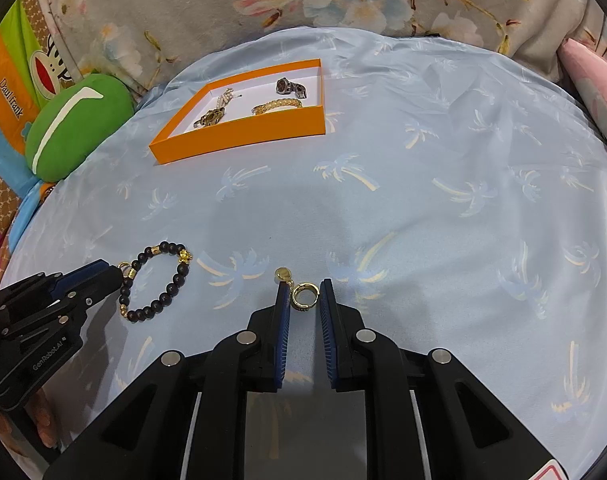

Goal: Organize jewelry

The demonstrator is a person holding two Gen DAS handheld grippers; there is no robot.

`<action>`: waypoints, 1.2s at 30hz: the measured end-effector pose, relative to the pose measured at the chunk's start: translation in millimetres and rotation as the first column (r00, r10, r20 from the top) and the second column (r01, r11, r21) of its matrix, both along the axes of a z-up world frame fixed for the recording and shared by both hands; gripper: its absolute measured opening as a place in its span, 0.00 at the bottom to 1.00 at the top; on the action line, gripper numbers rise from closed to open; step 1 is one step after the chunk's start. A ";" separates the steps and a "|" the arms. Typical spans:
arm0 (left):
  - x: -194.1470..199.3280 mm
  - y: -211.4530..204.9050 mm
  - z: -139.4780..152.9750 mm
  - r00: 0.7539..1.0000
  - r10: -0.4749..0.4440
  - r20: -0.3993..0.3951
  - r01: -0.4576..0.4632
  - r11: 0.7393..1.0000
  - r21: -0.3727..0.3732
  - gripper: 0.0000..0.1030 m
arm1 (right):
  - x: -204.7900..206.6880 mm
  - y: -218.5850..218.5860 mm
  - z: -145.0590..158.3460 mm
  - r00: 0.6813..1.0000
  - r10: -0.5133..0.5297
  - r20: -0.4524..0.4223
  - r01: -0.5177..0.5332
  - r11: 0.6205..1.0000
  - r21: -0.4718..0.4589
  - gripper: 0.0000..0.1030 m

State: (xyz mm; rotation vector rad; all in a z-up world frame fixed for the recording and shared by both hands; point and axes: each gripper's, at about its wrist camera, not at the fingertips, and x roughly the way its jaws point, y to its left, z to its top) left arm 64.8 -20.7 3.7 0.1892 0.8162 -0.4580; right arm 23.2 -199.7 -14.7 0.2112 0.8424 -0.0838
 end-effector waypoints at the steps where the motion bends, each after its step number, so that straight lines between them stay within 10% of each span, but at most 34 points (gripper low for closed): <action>1: 0.4 -1.5 0.1 1.000 -0.004 0.003 0.004 1.000 0.005 0.18 | 0.0 -0.2 0.1 1.000 0.000 0.000 0.000 1.000 0.001 0.14; 6: 0.1 -13.3 0.1 0.999 -0.052 0.014 0.051 0.998 0.030 0.04 | -0.1 -0.2 0.2 1.000 0.000 0.000 0.000 1.000 0.002 0.14; 36: 1.7 -11.8 4.1 0.998 -0.051 -0.024 0.049 0.996 -0.079 0.02 | -1.2 -2.2 2.9 1.000 0.001 0.013 -0.001 1.000 0.026 0.14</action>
